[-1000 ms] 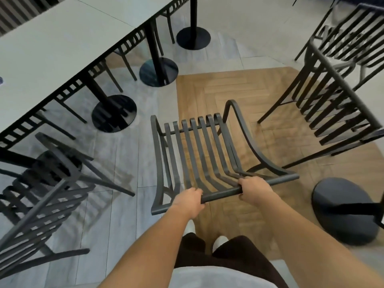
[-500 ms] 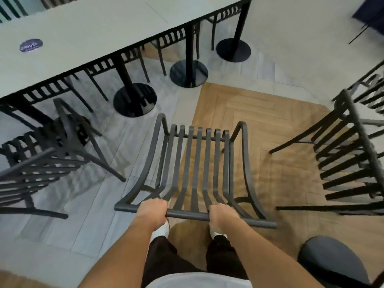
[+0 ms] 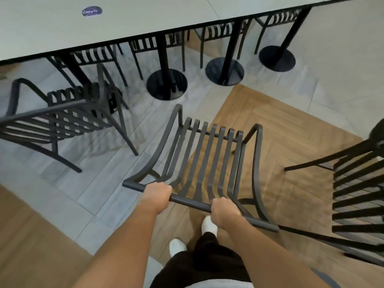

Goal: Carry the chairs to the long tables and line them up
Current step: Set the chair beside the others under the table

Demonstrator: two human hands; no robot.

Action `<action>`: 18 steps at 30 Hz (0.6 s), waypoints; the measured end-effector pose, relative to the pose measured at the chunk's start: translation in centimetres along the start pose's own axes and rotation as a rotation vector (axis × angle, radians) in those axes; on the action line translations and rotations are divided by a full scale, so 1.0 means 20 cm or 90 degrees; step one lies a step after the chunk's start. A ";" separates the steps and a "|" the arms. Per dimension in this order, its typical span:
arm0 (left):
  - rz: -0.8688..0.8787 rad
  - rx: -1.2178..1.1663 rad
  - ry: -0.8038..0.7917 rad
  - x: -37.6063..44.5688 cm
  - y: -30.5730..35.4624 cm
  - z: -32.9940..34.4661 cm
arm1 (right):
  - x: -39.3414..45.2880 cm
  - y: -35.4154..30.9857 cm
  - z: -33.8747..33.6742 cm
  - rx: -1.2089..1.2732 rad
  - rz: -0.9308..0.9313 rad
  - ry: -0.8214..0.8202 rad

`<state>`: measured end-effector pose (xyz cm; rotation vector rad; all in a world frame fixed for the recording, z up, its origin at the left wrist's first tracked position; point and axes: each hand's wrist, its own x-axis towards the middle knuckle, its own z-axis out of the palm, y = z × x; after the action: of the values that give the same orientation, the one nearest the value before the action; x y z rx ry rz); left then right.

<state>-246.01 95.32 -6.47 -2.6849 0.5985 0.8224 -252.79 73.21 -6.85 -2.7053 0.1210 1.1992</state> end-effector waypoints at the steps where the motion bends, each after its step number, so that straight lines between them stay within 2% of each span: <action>1: -0.004 -0.008 0.003 -0.02 0.02 0.01 | -0.01 0.01 0.01 -0.005 0.002 -0.001; 7: -0.039 -0.086 0.006 -0.11 0.15 0.10 | -0.06 0.10 0.04 -0.026 -0.008 0.033; 18: -0.127 -0.186 0.017 -0.17 0.42 0.10 | 0.01 0.32 -0.14 -0.183 -0.102 0.036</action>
<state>-253.45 89.67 -7.26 -2.9594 0.2222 0.8788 -251.61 66.42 -5.96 -2.9238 -0.2765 1.1734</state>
